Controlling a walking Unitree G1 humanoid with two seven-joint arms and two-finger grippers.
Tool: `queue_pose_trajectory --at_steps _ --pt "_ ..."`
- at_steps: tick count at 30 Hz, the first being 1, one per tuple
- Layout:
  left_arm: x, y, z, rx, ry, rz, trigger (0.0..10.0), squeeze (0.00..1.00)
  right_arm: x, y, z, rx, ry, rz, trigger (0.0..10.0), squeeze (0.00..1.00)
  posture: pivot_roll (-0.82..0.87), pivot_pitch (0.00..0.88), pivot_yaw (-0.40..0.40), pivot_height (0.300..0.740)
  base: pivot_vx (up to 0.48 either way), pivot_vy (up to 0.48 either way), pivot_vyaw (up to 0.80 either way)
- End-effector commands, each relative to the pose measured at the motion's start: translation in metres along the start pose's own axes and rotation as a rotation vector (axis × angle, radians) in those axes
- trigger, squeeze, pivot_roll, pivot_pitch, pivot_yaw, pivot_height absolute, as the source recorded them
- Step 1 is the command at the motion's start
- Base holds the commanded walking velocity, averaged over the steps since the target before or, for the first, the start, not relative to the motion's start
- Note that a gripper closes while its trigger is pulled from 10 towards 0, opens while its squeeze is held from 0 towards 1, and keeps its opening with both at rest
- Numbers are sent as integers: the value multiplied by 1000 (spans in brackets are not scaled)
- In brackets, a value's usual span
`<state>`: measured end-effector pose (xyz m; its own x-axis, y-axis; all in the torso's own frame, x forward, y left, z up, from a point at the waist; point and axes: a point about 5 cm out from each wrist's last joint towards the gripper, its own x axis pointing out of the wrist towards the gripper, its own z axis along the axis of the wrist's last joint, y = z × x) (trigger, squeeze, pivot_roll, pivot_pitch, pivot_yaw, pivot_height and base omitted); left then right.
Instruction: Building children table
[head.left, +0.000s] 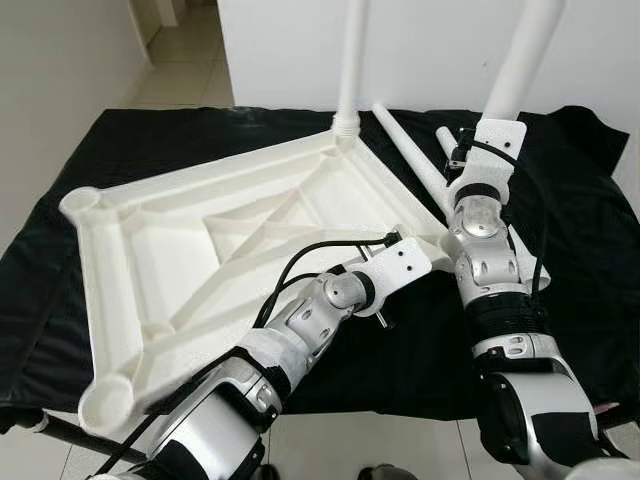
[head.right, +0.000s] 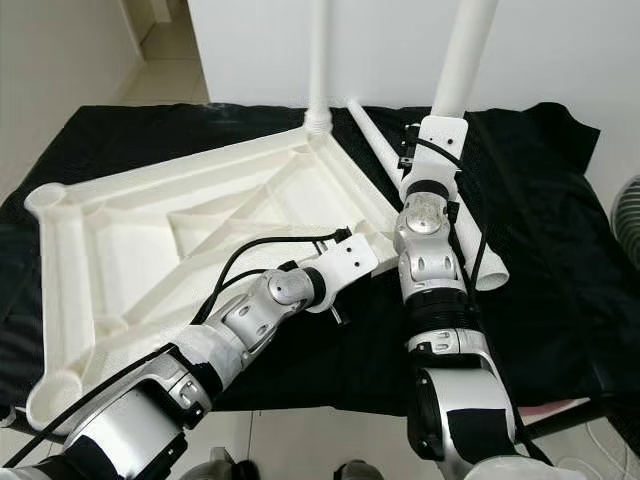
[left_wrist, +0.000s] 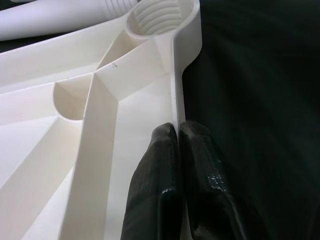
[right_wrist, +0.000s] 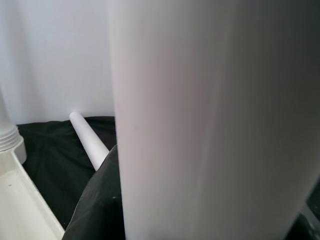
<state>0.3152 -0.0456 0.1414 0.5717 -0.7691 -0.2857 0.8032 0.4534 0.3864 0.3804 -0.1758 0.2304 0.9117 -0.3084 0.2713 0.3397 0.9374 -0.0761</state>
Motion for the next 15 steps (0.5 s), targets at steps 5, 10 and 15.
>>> queue_pose_trajectory --at_steps 5,10,15 --pt "-18 4 -19 47 20 -22 0 0 -2 -1 0 -9 1 0 10000 0 -132 63 64 740 0 0 0" --pt "-32 3 -26 81 2 -71 0 0 -2 0 -1 -11 4 4 10000 0 -122 67 57 740 0 0 0" --pt "-57 4 -41 128 -15 -158 1137 0 -2 3 0 -10 3 14 10000 0 -115 63 53 740 0 0 0"
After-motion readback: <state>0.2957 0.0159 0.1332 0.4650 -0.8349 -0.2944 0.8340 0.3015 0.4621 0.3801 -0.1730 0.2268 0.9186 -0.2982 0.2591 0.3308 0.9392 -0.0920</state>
